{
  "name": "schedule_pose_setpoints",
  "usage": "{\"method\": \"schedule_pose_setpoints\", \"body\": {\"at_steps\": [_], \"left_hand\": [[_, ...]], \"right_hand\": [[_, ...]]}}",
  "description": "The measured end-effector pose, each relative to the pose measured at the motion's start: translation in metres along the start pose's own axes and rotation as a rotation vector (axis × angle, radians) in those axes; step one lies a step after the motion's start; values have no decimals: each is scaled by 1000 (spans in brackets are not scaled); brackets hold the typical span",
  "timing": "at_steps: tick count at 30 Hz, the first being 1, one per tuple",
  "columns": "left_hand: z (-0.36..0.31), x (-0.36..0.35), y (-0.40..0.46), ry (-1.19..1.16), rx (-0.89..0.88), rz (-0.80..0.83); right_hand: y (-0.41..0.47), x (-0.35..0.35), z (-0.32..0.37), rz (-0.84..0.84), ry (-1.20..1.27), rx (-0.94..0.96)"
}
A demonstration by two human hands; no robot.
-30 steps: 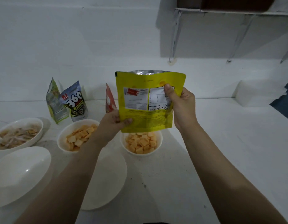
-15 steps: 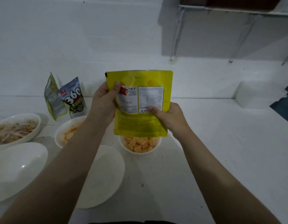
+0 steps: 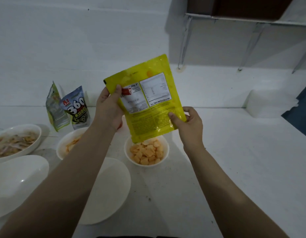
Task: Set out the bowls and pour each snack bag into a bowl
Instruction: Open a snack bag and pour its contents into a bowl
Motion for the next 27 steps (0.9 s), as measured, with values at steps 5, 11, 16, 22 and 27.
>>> {"method": "schedule_pose_setpoints", "body": {"at_steps": [5,11,16,22,27], "left_hand": [[-15,33,-13,-108,36,-97],[-73,98,-54,-132,-72,-224],[-136,192,-137,-122,-160,-467],[-189,331,-261,-44,-222,-927],[-219,448,-370,113,-173,-1175]], "right_hand": [[-24,-34,2,169,441,-350],[-75,-113,43,606,381,-380],[-140,-195,75,733,328,-223],[-246,-299,90,1025,338,-151],[-363,-392,75,1189,307,-206]]}}
Point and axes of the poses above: each hand's wrist, its own y-axis towards the middle knuckle, its own x-axis out of the back of the hand, z = x × y, the point moved 2 cm from there along y, towards the middle knuckle, and after that the axes turned 10 degrees about y, right-handed, at the moved point
